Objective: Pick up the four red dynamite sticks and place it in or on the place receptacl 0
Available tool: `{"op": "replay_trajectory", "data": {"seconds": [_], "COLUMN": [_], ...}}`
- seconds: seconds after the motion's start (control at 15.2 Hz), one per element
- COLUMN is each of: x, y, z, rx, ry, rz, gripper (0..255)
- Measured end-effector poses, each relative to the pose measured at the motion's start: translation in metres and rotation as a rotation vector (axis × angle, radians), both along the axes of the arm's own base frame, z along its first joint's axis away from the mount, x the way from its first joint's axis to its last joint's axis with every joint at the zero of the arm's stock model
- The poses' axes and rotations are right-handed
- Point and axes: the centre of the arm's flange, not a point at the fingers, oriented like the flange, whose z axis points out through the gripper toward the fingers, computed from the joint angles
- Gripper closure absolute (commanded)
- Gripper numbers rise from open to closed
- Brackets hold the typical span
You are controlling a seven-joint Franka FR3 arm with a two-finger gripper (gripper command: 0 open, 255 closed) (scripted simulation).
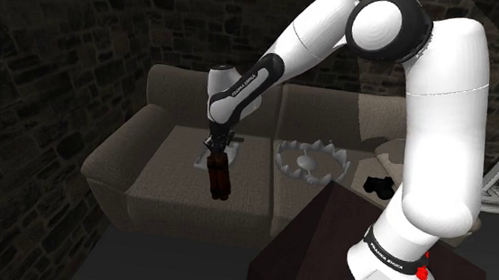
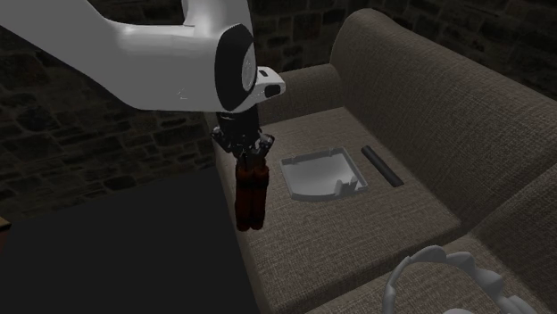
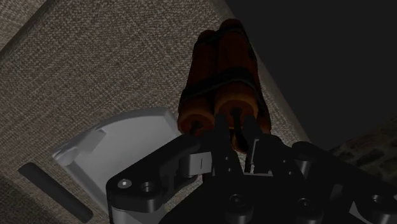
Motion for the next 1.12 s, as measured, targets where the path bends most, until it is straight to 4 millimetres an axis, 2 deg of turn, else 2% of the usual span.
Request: {"op": "replay_trajectory", "data": {"seconds": [1.12], "x": [0.000], "y": [0.000], "z": [0.091], "rx": [0.000], "ry": [0.000], "rz": [0.000], "gripper": [255]}}
